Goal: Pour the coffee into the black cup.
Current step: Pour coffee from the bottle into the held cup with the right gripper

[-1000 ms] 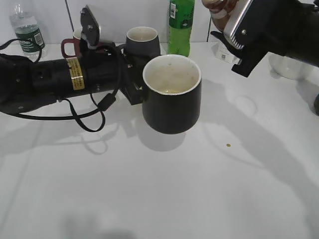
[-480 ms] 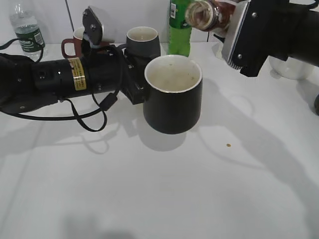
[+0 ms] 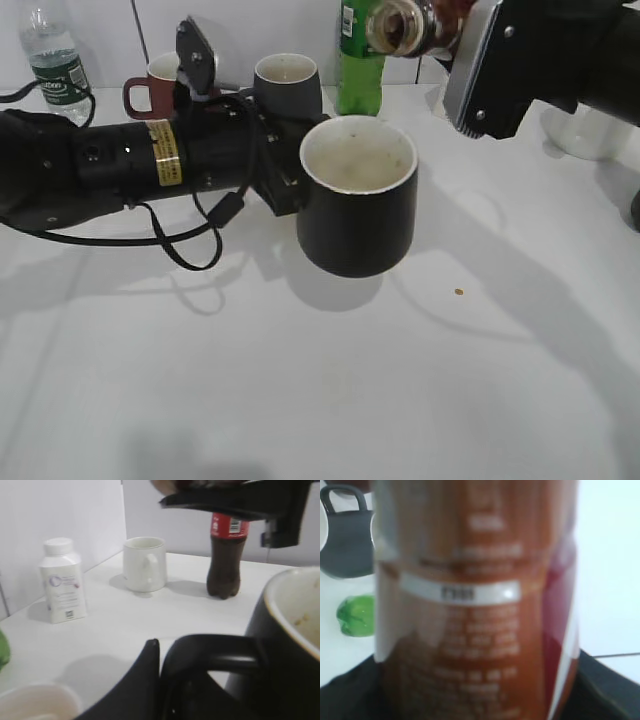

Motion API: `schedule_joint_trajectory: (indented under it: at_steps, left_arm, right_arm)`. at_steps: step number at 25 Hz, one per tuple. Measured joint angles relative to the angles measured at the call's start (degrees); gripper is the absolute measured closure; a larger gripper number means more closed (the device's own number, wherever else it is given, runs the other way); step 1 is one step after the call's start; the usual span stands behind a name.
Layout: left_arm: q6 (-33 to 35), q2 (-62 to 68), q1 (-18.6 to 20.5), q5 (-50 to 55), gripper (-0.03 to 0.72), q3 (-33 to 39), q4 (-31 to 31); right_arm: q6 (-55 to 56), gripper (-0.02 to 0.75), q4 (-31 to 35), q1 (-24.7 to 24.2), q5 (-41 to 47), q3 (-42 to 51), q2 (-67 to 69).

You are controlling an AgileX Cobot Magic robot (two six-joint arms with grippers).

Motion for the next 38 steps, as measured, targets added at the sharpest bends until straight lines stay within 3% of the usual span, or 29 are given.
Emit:
schedule_joint_trajectory:
  at_steps: [38]
  left_arm:
    - [-0.1, 0.0, -0.9, 0.0, 0.647, 0.0, -1.7]
  right_arm:
    - [-7.6, 0.209, -0.2, 0.0, -0.2, 0.0, 0.0]
